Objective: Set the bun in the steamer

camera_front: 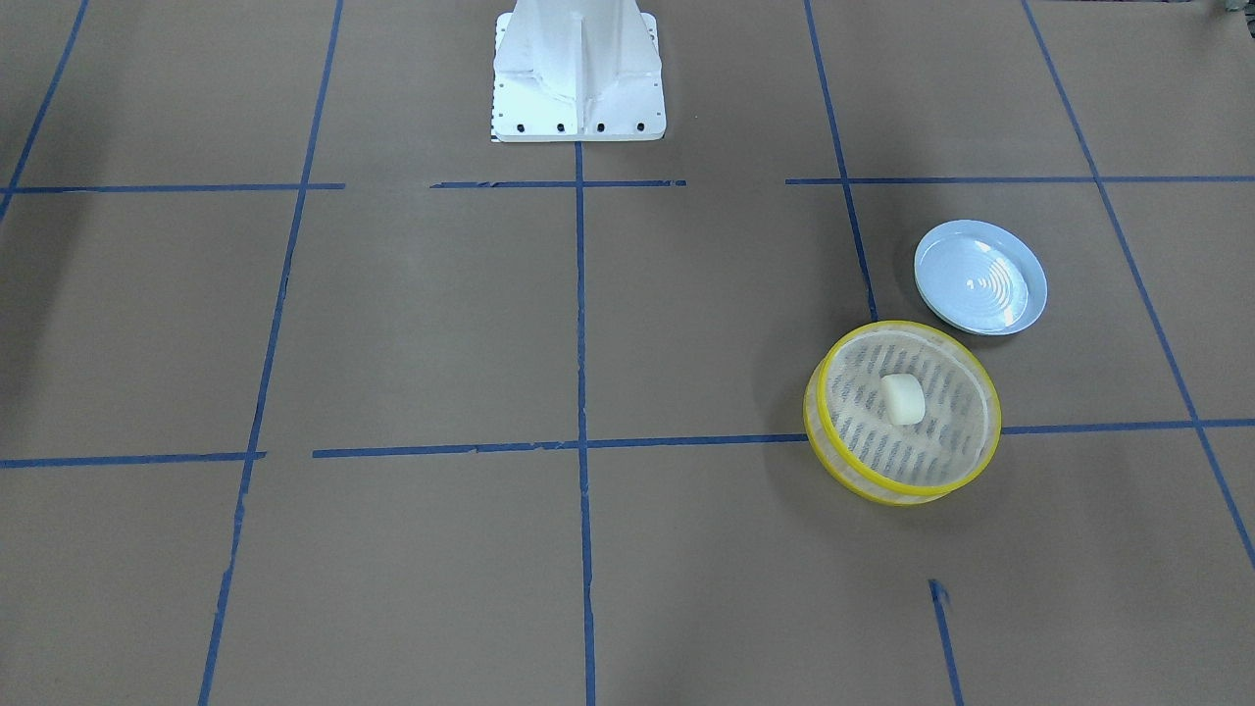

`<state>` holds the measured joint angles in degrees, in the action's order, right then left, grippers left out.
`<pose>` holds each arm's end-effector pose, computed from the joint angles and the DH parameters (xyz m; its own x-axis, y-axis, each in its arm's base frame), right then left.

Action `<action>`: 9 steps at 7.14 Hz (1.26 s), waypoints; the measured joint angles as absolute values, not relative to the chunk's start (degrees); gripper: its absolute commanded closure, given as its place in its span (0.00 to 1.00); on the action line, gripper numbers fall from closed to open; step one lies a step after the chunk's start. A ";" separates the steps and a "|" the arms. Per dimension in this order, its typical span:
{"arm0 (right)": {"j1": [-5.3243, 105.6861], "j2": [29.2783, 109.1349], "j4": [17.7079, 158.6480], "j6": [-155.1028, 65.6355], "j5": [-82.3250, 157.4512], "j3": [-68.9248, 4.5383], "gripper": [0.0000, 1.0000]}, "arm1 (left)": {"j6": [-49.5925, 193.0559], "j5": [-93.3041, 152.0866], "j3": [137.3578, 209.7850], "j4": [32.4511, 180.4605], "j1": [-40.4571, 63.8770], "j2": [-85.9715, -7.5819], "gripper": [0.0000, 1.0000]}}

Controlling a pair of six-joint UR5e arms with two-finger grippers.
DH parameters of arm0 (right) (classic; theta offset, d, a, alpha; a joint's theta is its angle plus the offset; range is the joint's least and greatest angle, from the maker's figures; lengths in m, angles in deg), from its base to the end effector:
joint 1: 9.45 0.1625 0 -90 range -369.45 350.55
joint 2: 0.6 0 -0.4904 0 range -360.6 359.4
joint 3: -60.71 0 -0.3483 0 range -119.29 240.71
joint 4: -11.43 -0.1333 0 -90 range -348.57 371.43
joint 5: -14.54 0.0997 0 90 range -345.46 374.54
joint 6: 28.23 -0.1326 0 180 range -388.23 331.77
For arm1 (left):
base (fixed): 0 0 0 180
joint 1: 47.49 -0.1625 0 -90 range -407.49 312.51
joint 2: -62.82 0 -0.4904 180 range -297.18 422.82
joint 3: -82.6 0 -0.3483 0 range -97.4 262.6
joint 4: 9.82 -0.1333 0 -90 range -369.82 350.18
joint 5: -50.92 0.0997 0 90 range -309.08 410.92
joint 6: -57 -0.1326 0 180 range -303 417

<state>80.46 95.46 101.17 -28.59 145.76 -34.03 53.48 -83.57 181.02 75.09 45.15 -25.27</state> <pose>0.0453 -0.3943 0.7598 0.7522 0.0173 0.6587 -0.0032 0.9997 -0.0226 -0.0602 -0.4294 0.7052 0.7149 0.0458 -0.6977 0.0022 0.9977 0.0677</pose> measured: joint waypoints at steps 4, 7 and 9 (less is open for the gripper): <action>80.46 95.46 101.17 -28.58 145.76 -34.03 0.00 | 52.67 -83.56 182.09 75.18 46.41 -23.55 0.00; 80.46 95.46 101.17 -28.58 145.76 -34.03 0.00 | 52.72 -83.61 183.11 74.85 48.49 -24.41 0.00; 80.46 95.46 101.17 -28.59 145.76 -34.03 0.00 | 52.66 -83.63 183.48 74.75 48.78 -24.71 0.00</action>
